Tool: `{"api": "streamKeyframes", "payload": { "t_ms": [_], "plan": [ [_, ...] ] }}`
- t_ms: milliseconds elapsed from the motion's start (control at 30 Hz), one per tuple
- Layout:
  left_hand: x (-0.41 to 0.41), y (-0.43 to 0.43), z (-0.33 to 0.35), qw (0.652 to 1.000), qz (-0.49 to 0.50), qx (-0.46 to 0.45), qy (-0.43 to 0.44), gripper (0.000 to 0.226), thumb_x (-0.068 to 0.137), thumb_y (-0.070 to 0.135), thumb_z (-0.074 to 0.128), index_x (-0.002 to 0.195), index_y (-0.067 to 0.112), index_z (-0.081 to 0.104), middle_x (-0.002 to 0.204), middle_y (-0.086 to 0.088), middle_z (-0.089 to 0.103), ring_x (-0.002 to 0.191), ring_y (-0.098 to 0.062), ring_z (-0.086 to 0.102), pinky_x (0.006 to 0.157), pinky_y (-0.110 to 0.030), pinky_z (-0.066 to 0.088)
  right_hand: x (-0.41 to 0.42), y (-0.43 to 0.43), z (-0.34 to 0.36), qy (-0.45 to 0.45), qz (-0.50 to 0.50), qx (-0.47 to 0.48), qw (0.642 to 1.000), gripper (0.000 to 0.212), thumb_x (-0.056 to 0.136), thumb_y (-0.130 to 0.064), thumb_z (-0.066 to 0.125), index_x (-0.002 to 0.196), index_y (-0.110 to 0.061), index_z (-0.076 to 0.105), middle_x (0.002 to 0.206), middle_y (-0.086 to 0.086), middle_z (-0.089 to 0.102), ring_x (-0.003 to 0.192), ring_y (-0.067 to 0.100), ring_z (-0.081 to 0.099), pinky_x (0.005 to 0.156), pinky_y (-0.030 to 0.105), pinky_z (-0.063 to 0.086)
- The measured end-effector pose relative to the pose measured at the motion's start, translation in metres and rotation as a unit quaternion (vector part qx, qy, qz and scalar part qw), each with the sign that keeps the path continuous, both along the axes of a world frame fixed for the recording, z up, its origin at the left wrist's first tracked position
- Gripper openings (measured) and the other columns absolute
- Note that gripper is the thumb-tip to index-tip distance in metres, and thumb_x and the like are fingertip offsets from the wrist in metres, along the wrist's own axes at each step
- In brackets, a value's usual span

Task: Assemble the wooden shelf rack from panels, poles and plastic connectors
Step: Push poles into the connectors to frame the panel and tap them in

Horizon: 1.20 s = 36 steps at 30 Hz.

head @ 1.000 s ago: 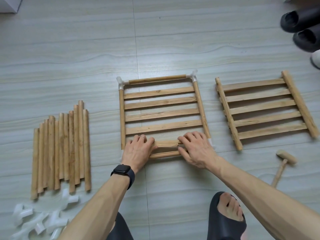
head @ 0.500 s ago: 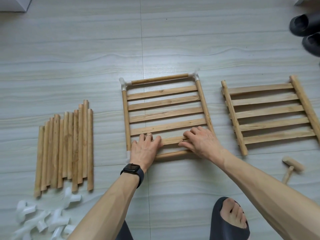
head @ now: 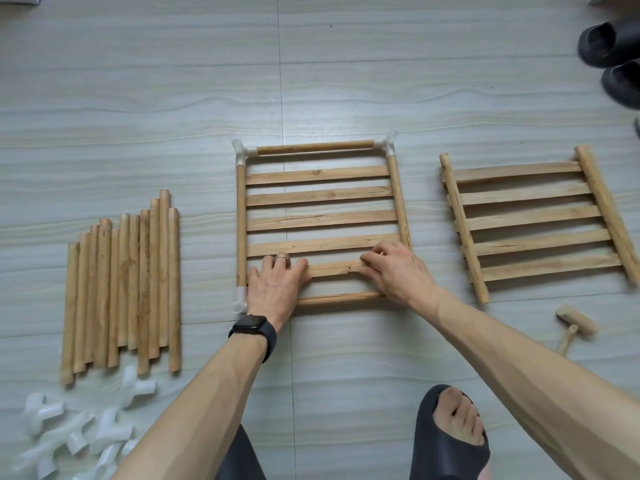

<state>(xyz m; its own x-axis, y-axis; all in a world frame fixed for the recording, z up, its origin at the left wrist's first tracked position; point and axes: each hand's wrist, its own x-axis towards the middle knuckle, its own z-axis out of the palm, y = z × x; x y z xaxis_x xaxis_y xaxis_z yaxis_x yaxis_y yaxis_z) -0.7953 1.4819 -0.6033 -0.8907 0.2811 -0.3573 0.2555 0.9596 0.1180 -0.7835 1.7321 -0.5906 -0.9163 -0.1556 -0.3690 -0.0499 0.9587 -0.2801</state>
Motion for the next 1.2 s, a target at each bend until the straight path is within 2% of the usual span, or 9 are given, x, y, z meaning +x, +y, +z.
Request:
{"api": "streamKeyframes", "payload": {
  "t_ms": [100,200,367,533,733,867,933,1033,1200],
  "plan": [
    [0.0,0.001,0.0,1.0,0.011,0.011,-0.002,0.033,0.107,0.049,0.032,0.129,0.032,0.05,0.126,-0.005,0.052,0.114,-0.029,0.045,0.094,-0.049,0.042,-0.002,-0.001,0.003,-0.016,-0.046,-0.037,0.998,0.036,0.101,-0.048,0.055,0.13,-0.031,0.067,0.122,-0.004,0.059,0.122,0.021,0.049,0.1,0.037,0.043],
    [0.001,0.003,0.0,1.0,0.013,0.021,-0.002,0.03,0.108,0.045,0.032,0.13,0.036,0.049,0.127,-0.003,0.051,0.113,-0.028,0.044,0.095,-0.05,0.041,0.0,-0.008,0.007,0.008,-0.01,-0.04,0.999,0.033,0.104,-0.043,0.052,0.132,-0.034,0.067,0.126,-0.004,0.06,0.121,0.022,0.049,0.097,0.039,0.046],
    [0.001,0.0,-0.002,0.999,-0.031,-0.006,-0.002,0.037,0.109,0.028,0.034,0.145,0.038,0.038,0.132,-0.001,0.049,0.114,-0.027,0.045,0.093,-0.052,0.043,0.021,-0.017,0.003,0.036,0.094,0.045,0.994,0.049,0.093,-0.003,0.06,0.142,-0.009,0.057,0.14,0.014,0.058,0.118,0.038,0.055,0.086,0.05,0.056],
    [-0.001,0.001,0.001,0.998,-0.051,-0.046,-0.015,0.046,0.108,0.021,0.036,0.152,0.033,0.031,0.14,-0.005,0.045,0.117,-0.03,0.044,0.088,-0.05,0.047,0.032,-0.019,0.001,0.034,0.107,0.061,0.992,0.062,0.103,-0.048,0.048,0.149,-0.006,0.049,0.151,0.014,0.05,0.136,0.037,0.046,0.114,0.052,0.038],
    [-0.006,-0.002,0.006,0.993,-0.095,-0.063,-0.023,0.042,0.107,0.014,0.038,0.147,0.026,0.032,0.139,-0.008,0.043,0.107,-0.034,0.047,0.076,-0.046,0.054,0.035,-0.01,0.002,0.034,0.153,0.071,0.985,0.06,0.103,-0.046,0.032,0.143,-0.01,0.058,0.147,0.014,0.056,0.126,0.036,0.057,0.102,0.047,0.052],
    [-0.006,-0.003,0.004,0.994,-0.092,-0.052,-0.024,0.043,0.107,0.016,0.037,0.148,0.028,0.034,0.139,-0.009,0.043,0.11,-0.034,0.046,0.079,-0.048,0.053,0.041,-0.012,-0.002,0.013,0.149,0.113,0.982,0.065,0.104,-0.049,0.02,0.154,-0.015,0.044,0.159,0.01,0.042,0.139,0.034,0.047,0.11,0.05,0.042],
    [-0.006,-0.004,0.004,0.995,-0.087,-0.046,-0.019,0.042,0.108,0.02,0.036,0.149,0.028,0.034,0.138,-0.009,0.043,0.112,-0.034,0.045,0.083,-0.049,0.052,0.041,-0.013,-0.005,-0.006,0.153,0.127,0.98,0.067,0.105,-0.052,0.015,0.161,-0.017,0.027,0.168,0.007,0.024,0.149,0.033,0.033,0.118,0.051,0.031],
    [0.002,0.004,0.004,0.997,-0.06,-0.042,-0.013,0.041,0.109,0.029,0.032,0.15,0.025,0.034,0.142,-0.006,0.045,0.119,-0.033,0.045,0.093,-0.052,0.046,0.053,-0.021,-0.011,-0.01,0.104,0.115,0.988,0.075,0.104,-0.059,0.023,0.163,-0.015,0.009,0.17,0.005,0.003,0.157,0.029,0.009,0.125,0.051,0.011],
    [0.034,-0.002,0.002,0.99,-0.132,0.011,0.045,0.062,0.1,0.049,0.043,0.151,0.013,0.045,0.148,-0.01,0.051,0.137,-0.035,0.046,0.111,-0.06,0.036,0.066,-0.047,-0.014,0.009,0.049,0.097,0.994,0.084,0.101,-0.054,0.042,0.16,-0.003,0.013,0.169,0.014,0.005,0.157,0.029,0.008,0.127,0.048,0.011]
  ]
}}
